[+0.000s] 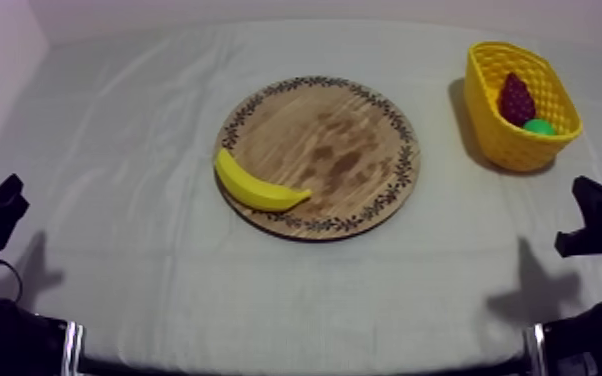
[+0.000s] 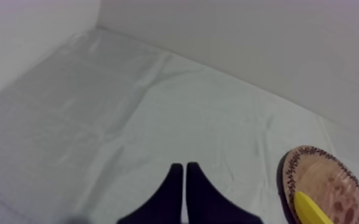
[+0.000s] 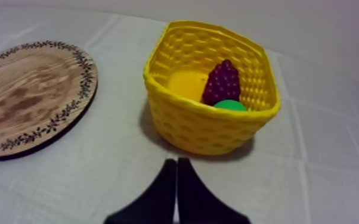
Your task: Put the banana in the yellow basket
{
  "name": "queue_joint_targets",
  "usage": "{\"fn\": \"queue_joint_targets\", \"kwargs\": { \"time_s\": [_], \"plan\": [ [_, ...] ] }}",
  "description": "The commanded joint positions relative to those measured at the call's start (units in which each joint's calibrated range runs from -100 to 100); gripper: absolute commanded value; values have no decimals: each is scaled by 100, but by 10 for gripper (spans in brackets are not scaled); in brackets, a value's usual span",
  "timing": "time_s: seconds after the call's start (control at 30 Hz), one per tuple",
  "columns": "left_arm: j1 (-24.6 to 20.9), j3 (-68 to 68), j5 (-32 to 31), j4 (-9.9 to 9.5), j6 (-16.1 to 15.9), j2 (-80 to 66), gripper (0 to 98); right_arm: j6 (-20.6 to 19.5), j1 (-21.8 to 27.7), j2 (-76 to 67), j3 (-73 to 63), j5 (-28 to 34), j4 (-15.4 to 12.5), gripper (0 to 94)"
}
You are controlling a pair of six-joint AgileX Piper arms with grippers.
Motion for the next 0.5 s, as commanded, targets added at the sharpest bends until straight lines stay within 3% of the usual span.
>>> {"fn": "queue_joint_targets", "kwargs": {
  "time_s": [0.0,0.47],
  "plan": [
    [-1,0,-4,0,1,2,1,0,-1,-3,3,0,2,6],
    [-1,0,-4,0,1,2,1,-1,-27,-3,13,14,2,6]
  ]
}}
